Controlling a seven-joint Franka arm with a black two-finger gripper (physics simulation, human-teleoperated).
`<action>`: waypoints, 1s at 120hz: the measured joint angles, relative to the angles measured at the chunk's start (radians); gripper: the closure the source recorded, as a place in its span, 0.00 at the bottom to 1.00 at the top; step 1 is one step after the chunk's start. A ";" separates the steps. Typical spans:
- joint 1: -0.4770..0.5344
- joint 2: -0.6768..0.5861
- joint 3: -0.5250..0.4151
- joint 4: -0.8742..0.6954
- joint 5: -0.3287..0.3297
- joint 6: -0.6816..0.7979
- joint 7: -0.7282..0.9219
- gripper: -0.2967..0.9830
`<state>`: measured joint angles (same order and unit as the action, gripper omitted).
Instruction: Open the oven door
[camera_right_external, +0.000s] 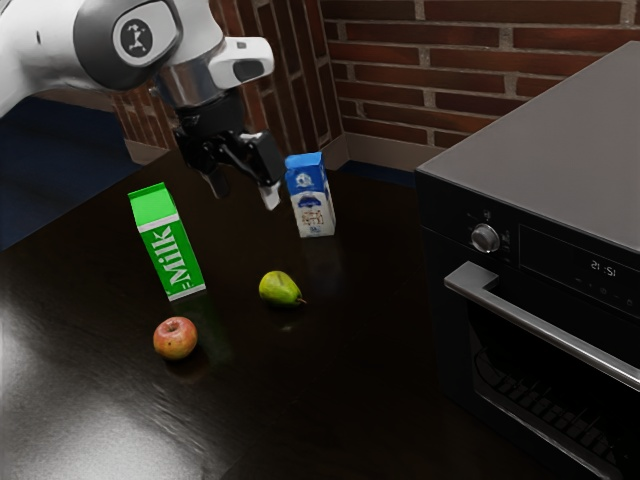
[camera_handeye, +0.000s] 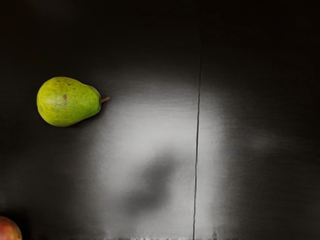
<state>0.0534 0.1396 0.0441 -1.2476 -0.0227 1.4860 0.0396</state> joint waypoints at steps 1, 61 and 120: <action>0.003 0.001 0.000 0.002 -0.001 -0.002 0.002 0.23; -0.173 -0.405 -0.299 -0.264 -0.183 0.128 0.837 0.23; -0.211 -0.297 -0.340 -0.400 -0.163 0.447 1.536 0.23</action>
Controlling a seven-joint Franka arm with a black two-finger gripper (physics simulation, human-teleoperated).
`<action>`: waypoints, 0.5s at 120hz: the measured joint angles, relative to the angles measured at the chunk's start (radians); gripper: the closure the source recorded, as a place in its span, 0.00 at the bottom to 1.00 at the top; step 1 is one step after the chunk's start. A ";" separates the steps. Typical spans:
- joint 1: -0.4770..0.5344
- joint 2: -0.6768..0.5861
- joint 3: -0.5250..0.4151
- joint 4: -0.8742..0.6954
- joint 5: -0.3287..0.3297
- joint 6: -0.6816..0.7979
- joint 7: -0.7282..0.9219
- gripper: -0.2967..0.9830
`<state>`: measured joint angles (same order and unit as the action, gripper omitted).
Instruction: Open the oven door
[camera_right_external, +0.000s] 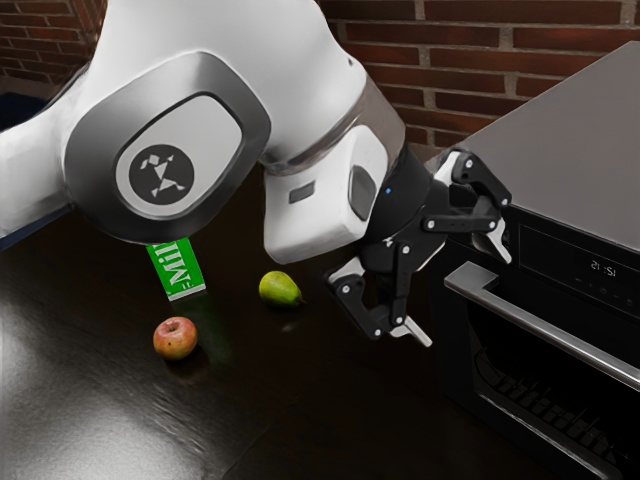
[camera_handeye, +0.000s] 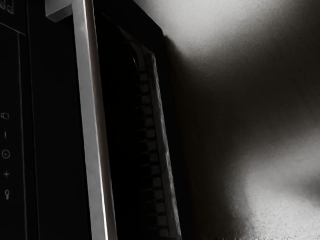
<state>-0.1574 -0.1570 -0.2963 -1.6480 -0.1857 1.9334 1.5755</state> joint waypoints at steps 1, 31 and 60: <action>0.000 0.002 -0.001 -0.001 0.001 0.004 0.007 0.23; -0.001 0.075 -0.012 0.000 0.033 0.089 0.165 0.23; -0.004 0.073 -0.019 -0.062 0.059 0.144 0.264 0.23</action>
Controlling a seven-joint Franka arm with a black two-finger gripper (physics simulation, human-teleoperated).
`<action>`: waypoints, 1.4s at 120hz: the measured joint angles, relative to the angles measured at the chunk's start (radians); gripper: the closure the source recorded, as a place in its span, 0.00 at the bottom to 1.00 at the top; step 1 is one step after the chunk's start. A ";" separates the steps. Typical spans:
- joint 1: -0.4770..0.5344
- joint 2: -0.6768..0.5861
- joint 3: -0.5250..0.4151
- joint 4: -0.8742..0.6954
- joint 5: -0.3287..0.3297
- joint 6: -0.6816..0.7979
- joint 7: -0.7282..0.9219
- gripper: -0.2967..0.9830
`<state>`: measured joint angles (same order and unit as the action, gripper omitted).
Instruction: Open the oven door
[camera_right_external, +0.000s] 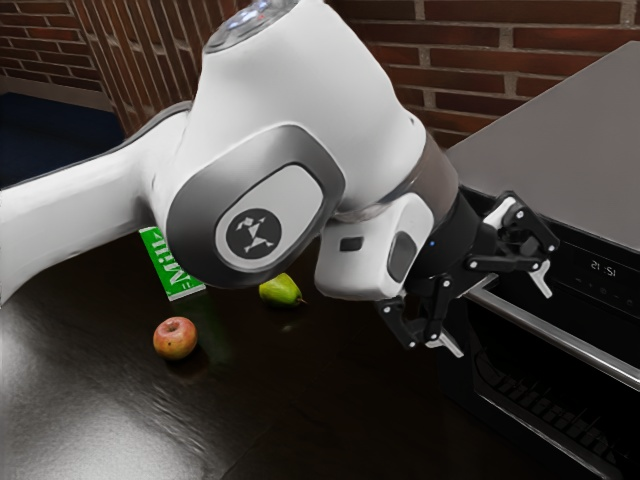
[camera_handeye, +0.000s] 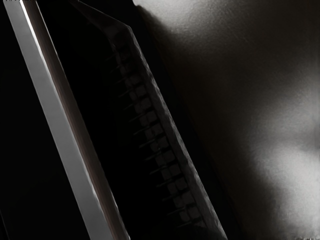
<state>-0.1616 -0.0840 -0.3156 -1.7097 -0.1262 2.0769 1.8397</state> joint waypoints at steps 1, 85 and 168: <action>0.000 0.000 0.000 -0.003 0.001 0.002 0.003 0.23; 0.003 -0.006 0.000 -0.108 0.003 0.122 0.034 0.23; 0.597 0.236 -0.087 0.502 0.188 -0.679 -0.911 0.24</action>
<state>0.4356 0.1517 -0.4030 -1.2077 0.0617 1.3978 0.9291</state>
